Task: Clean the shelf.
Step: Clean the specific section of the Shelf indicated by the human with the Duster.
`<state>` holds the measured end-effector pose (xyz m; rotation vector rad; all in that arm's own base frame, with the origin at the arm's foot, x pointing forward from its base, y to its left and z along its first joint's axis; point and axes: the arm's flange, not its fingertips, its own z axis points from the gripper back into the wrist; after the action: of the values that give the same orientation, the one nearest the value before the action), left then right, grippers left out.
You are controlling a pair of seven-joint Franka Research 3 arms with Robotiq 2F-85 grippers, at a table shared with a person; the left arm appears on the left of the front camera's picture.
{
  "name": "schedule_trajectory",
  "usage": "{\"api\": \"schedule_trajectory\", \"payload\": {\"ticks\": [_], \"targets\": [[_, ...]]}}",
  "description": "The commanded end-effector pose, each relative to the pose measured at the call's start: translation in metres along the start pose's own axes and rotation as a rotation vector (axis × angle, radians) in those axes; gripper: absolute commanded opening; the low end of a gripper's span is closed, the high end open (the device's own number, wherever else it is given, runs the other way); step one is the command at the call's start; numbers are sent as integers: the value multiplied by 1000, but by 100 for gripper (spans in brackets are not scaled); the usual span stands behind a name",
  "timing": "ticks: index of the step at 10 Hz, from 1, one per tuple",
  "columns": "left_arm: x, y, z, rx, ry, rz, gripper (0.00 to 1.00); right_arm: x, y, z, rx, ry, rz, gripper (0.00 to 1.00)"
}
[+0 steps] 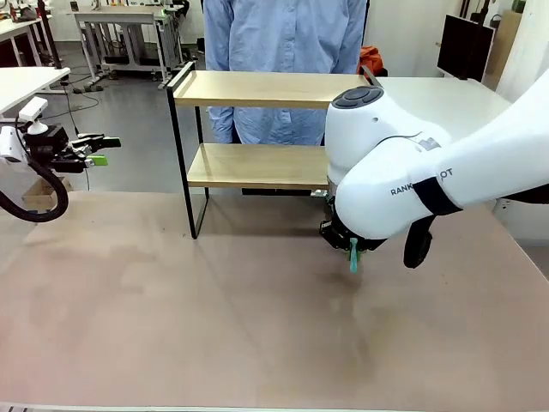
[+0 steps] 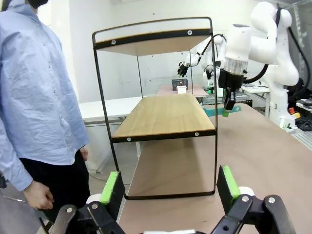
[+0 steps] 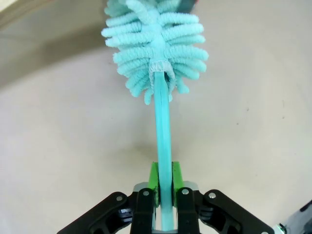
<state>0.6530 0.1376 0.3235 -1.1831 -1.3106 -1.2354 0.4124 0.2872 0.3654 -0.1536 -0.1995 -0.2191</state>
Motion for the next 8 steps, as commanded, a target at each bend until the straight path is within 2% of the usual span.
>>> {"api": "schedule_trajectory", "payload": {"ticks": [1,3,4,5,6,8], "targets": [[4,-2,-2,6,-2,-15,100,5,-6,-6,1,24,-41,13],[4,-2,-2,6,-2,-15,100,-3,3,1,2,0,6,13],[4,-2,-2,6,-2,-15,100,-5,16,4,18,-18,106,13],[4,-2,-2,6,-2,-15,100,-14,17,19,95,-53,195,13],[4,-2,-2,6,-2,-15,100,-23,10,34,133,-85,265,13],[4,-2,-2,6,-2,-15,100,-37,-4,55,184,-84,397,13]]}}
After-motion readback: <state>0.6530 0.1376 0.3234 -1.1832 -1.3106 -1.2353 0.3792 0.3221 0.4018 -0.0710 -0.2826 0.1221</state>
